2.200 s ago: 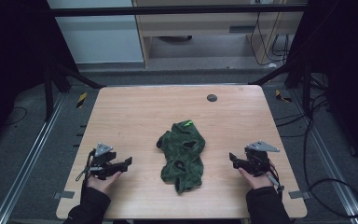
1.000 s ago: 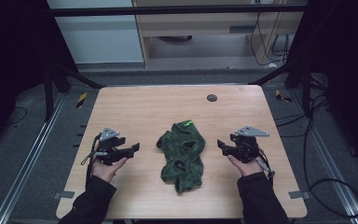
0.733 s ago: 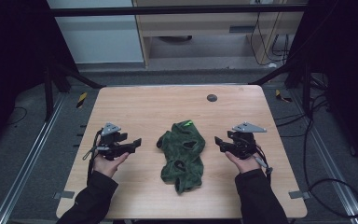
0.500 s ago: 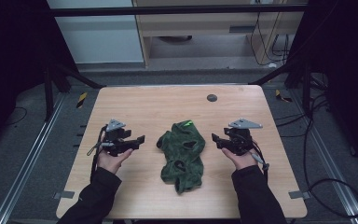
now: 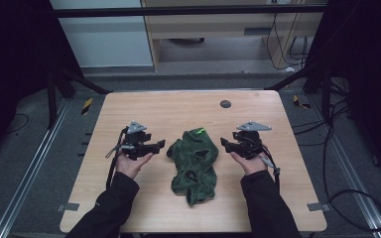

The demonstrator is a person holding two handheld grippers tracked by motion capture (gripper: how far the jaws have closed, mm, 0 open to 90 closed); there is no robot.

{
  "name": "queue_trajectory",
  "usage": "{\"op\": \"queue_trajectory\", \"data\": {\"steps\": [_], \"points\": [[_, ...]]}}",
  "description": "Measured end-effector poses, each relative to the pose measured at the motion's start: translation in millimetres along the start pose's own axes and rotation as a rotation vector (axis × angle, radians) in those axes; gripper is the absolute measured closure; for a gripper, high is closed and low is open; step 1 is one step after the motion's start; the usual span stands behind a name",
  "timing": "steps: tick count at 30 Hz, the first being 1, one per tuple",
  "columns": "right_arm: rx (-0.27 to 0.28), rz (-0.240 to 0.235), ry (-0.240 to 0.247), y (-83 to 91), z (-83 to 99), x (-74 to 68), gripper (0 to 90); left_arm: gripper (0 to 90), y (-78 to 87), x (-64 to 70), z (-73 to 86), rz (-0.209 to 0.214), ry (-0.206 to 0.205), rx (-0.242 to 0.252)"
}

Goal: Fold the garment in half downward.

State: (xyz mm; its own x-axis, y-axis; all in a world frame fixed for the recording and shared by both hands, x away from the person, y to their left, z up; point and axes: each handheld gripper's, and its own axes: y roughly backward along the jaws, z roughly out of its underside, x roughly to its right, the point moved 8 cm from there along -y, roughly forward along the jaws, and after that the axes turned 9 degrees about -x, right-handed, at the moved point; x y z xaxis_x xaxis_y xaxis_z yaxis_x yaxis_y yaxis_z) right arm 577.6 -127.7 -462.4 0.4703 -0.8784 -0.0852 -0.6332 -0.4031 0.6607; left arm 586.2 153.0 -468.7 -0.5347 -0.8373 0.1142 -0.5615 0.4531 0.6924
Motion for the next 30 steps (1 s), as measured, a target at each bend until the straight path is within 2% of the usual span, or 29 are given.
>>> {"op": "queue_trajectory", "data": {"steps": [5,12,17,21,25,30], "points": [[-0.001,0.001,-0.004,-7.3,-3.6,1.4,45.9,34.8,-7.6,1.7,-6.9,0.013,-0.012,-0.001],[-0.015,-0.004,-0.010,-19.3,-4.9,-1.7,47.2,36.8,-19.4,3.2,-13.8,0.009,-0.021,-0.016],[-0.022,-0.004,-0.018,-26.8,-4.1,1.1,48.2,38.4,-26.7,5.8,-16.8,0.013,-0.028,-0.027],[-0.036,-0.010,-0.026,-32.4,-2.3,1.2,48.6,39.8,-34.3,7.4,-16.4,0.018,-0.032,-0.038],[-0.053,-0.014,-0.023,-40.8,0.3,2.6,49.6,40.9,-44.1,6.0,-12.3,0.008,-0.037,-0.070],[-0.074,-0.023,-0.034,-50.5,3.6,1.8,50.5,42.7,-52.4,5.0,-10.4,0.005,-0.036,-0.081]]}}
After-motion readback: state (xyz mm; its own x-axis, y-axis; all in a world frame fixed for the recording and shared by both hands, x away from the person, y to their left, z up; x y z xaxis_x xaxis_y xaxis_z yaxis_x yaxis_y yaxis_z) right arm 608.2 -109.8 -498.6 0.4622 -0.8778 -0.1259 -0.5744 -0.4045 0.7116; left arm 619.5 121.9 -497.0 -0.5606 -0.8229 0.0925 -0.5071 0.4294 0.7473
